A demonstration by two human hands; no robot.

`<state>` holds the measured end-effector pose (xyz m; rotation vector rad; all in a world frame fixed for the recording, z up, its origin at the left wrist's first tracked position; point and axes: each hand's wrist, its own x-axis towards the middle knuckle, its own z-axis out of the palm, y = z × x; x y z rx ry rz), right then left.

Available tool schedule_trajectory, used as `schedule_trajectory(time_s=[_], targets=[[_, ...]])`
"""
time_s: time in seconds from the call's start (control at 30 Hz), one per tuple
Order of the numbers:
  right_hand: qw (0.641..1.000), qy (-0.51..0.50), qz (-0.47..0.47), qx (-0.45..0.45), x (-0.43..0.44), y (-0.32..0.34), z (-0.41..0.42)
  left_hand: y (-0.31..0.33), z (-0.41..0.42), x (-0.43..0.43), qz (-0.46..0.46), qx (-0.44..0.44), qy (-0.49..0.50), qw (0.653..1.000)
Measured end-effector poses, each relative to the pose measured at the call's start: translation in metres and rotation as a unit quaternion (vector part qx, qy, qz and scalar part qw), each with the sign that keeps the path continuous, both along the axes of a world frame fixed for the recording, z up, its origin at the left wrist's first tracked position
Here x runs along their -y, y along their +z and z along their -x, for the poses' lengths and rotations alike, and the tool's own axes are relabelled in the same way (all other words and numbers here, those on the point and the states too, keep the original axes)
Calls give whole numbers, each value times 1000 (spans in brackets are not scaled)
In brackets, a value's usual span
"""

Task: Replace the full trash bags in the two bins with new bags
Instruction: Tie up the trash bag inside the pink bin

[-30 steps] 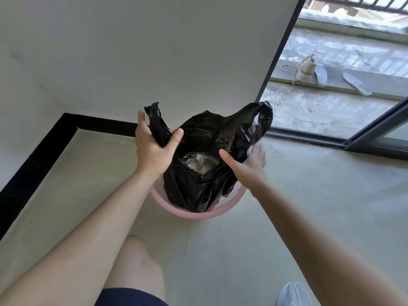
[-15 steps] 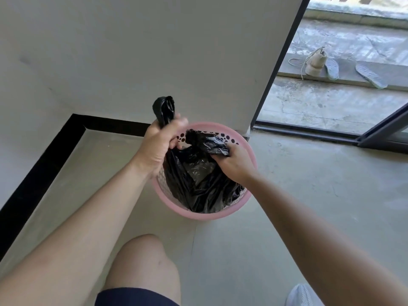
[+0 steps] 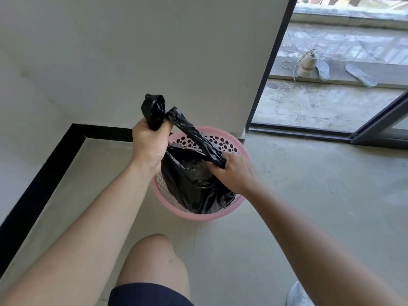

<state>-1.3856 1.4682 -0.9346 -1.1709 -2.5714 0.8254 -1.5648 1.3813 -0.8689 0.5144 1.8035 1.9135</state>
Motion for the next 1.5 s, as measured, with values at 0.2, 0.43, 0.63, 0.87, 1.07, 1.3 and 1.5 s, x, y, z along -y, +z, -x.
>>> schedule_trajectory(time_s=[0.2,0.43,0.63,0.87,1.07,1.3,1.5], targets=[[991,-4,30,130,0,-4,-15,8,-14,2,55,34,-86,994],[977,-49,85,-190,4,11,-1,26,-2,15,47,57,-145,987],[992,-121,10,-33,-4,-8,-25,3,21,15,-6,175,-23,984],[967,-140,149,-153,-4,-6,-20,-35,17,39,16,152,-44,987],[976,-117,108,-148,-4,-21,-18,-69,2,56,55,51,-106,992],[987,22,109,-120,14,-23,-19,-34,-11,14,-101,193,-68,974],[983,15,138,-120,3,-14,-31,-35,-6,22,91,192,-267,940]])
